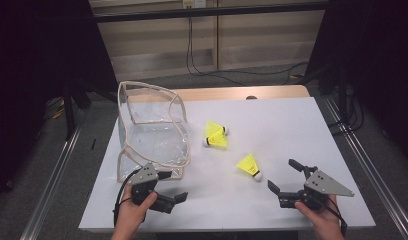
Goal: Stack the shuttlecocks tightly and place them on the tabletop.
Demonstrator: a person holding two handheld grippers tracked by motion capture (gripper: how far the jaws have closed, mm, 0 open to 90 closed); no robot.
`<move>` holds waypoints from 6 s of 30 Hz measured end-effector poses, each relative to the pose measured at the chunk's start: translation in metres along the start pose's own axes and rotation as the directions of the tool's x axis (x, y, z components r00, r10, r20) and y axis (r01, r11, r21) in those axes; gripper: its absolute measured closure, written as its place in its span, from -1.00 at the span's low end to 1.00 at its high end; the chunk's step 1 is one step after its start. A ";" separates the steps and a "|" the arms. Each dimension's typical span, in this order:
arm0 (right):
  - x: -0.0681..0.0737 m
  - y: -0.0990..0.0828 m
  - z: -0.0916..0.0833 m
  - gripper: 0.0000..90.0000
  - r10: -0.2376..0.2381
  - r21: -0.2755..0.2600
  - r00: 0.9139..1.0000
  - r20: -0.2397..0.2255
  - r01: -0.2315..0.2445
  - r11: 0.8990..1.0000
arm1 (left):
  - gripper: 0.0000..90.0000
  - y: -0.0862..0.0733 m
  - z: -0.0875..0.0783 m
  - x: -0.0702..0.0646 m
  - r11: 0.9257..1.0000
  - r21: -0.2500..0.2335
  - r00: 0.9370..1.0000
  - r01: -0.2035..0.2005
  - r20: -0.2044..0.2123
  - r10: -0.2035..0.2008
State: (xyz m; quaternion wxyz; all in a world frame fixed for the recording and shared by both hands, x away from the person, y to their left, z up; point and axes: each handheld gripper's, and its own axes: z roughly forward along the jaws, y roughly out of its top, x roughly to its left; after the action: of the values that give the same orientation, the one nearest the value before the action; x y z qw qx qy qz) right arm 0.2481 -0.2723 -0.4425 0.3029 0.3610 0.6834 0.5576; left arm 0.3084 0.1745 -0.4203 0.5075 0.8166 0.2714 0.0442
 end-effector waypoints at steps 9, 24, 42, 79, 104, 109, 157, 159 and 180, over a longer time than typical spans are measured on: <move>0.000 0.000 0.001 -0.92 -0.004 0.003 1.000 -0.001 0.004 1.000 | -0.92 -0.006 -0.012 0.007 1.000 -0.015 1.000 0.021 -0.022 -0.021; -0.001 0.000 0.000 -0.92 -0.011 0.005 1.000 0.004 0.011 1.000 | -0.92 -0.011 -0.023 0.017 1.000 -0.022 0.998 0.020 -0.053 -0.021; -0.001 0.003 0.004 -0.93 -0.031 0.041 0.999 0.013 0.031 0.999 | -0.92 -0.014 -0.033 0.026 0.999 -0.037 0.995 0.040 -0.087 -0.043; -0.008 0.018 0.039 -0.94 -0.007 0.168 1.000 -0.001 0.007 0.986 | -0.92 -0.015 -0.030 0.028 0.999 -0.040 0.995 0.036 -0.093 -0.039; -0.007 0.028 0.072 -0.94 0.002 0.224 1.000 -0.022 0.003 0.975 | -0.92 -0.014 -0.028 0.028 0.999 -0.034 0.995 0.035 -0.095 -0.038; -0.007 0.032 0.078 -0.94 0.000 0.226 1.000 -0.020 0.005 0.974 | -0.92 -0.014 -0.028 0.029 0.999 -0.029 0.995 0.033 -0.095 -0.036; 0.005 0.037 0.115 -0.55 -0.041 0.307 0.979 -0.198 0.101 0.946 | -0.92 -0.013 -0.025 0.028 0.999 -0.027 0.996 0.034 -0.078 -0.036; 0.006 0.037 0.116 -0.54 -0.041 0.309 0.978 -0.205 0.105 0.945 | -0.92 -0.013 -0.025 0.028 0.999 -0.029 0.996 0.035 -0.080 -0.037; -0.014 0.034 0.086 -0.17 -0.090 0.349 0.979 -0.181 0.149 0.925 | -0.92 -0.012 -0.025 0.027 0.999 -0.031 0.996 0.028 -0.084 -0.031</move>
State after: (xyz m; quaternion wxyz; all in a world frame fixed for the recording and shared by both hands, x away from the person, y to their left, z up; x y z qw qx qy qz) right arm 0.3314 -0.2327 -0.4253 0.2086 0.3216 0.8170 0.4308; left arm 0.3179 0.2116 -0.4240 0.5082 0.8023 0.3039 0.0753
